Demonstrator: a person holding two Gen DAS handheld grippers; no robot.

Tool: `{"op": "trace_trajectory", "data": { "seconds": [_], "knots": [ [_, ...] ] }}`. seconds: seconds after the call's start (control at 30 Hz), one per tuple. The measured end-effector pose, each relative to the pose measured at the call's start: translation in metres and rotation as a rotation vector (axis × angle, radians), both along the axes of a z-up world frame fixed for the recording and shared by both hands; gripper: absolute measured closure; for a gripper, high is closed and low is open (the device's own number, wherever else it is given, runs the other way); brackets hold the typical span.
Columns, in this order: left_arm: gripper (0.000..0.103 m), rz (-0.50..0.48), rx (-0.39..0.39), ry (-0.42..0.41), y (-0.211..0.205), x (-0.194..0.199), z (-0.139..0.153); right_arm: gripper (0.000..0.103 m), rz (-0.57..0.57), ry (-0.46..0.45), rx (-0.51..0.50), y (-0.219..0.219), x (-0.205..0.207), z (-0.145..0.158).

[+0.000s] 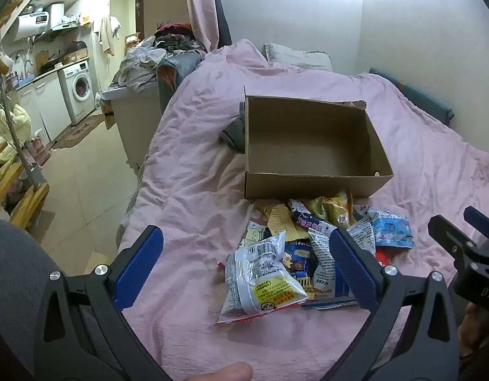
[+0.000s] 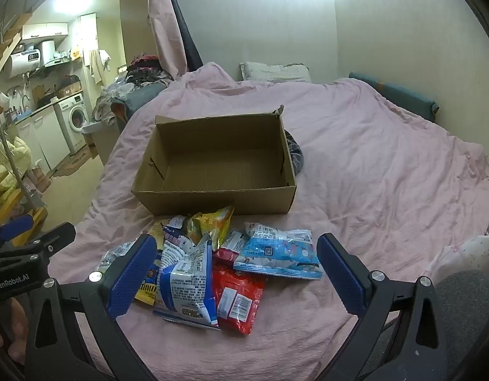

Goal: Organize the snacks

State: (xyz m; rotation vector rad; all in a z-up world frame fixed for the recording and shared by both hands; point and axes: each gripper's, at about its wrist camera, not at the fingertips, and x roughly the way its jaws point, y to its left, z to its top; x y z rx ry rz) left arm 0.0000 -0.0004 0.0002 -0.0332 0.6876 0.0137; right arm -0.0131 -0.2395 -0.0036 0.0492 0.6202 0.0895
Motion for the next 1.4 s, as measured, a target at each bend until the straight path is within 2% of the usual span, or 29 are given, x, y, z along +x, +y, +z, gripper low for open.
{"op": "trace_trajectory", "data": {
  "seconds": [1.4],
  "knots": [
    [0.0, 0.001, -0.001, -0.015, -0.001, -0.002, 0.0011, 0.0, -0.001, 0.009, -0.003, -0.0027, -0.0004, -0.0004]
  ]
}}
